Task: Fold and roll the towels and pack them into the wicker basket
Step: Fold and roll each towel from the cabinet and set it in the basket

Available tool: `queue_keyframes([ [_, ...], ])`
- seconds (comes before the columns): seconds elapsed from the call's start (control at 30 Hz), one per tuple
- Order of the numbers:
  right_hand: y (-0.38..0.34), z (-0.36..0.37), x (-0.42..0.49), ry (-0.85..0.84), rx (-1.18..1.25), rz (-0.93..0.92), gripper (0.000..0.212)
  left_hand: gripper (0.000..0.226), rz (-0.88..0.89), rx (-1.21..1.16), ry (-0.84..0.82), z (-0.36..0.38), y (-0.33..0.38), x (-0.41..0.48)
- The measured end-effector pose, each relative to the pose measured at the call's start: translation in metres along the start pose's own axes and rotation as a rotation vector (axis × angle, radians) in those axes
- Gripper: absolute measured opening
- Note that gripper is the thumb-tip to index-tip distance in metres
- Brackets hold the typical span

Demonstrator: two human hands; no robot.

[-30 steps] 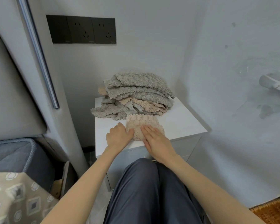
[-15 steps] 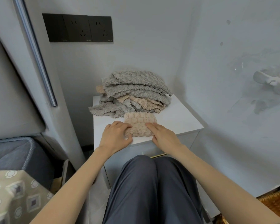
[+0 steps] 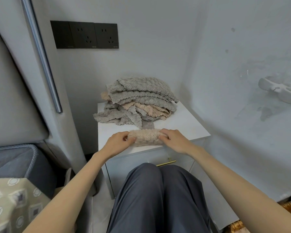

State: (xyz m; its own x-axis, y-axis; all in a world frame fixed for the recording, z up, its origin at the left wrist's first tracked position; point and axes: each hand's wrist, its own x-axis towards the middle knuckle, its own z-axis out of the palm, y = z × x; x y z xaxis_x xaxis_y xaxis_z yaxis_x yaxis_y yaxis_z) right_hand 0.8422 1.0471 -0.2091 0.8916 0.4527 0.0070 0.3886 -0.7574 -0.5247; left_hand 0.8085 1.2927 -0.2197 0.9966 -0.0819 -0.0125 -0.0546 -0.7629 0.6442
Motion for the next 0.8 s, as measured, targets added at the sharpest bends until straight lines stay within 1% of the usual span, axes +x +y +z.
queue_keyframes([
  [0.1,-0.001,-0.003,0.006,0.005,0.074,0.066,0.021,0.044,-0.068,0.015,0.002,0.0,0.004,0.003],
  [0.2,-0.002,-0.001,0.016,0.048,0.114,0.159,0.023,0.047,-0.155,0.007,0.068,0.005,0.008,0.01],
  [0.3,-0.001,0.007,0.026,0.099,0.095,0.228,0.027,0.044,-0.235,0.036,0.132,0.012,0.012,0.016],
  [0.4,-0.001,0.013,0.031,0.167,0.088,0.249,0.025,0.035,-0.266,0.088,0.18,0.015,0.012,0.021],
  [0.47,0.0,0.013,0.034,0.187,0.081,0.265,0.025,0.04,-0.29,0.094,0.205,0.015,0.009,0.024],
  [0.5,0.001,0.012,0.036,0.171,0.073,0.275,0.029,0.043,-0.298,0.105,0.205,0.015,0.008,0.025],
  [0.57,0.001,0.011,0.04,0.11,0.05,0.312,0.044,0.036,-0.297,0.125,0.194,0.017,0.006,0.028],
  [0.6,0.0,0.011,0.042,0.081,0.039,0.335,0.048,0.032,-0.295,0.125,0.188,0.018,0.006,0.029],
  [0.7,-0.003,0.009,0.047,0.015,-0.038,0.375,0.048,0.034,-0.304,0.142,0.151,0.02,0.006,0.031],
  [0.8,-0.007,0.009,0.047,-0.022,-0.135,0.362,0.039,0.041,-0.302,0.199,0.115,0.02,0.008,0.034],
])
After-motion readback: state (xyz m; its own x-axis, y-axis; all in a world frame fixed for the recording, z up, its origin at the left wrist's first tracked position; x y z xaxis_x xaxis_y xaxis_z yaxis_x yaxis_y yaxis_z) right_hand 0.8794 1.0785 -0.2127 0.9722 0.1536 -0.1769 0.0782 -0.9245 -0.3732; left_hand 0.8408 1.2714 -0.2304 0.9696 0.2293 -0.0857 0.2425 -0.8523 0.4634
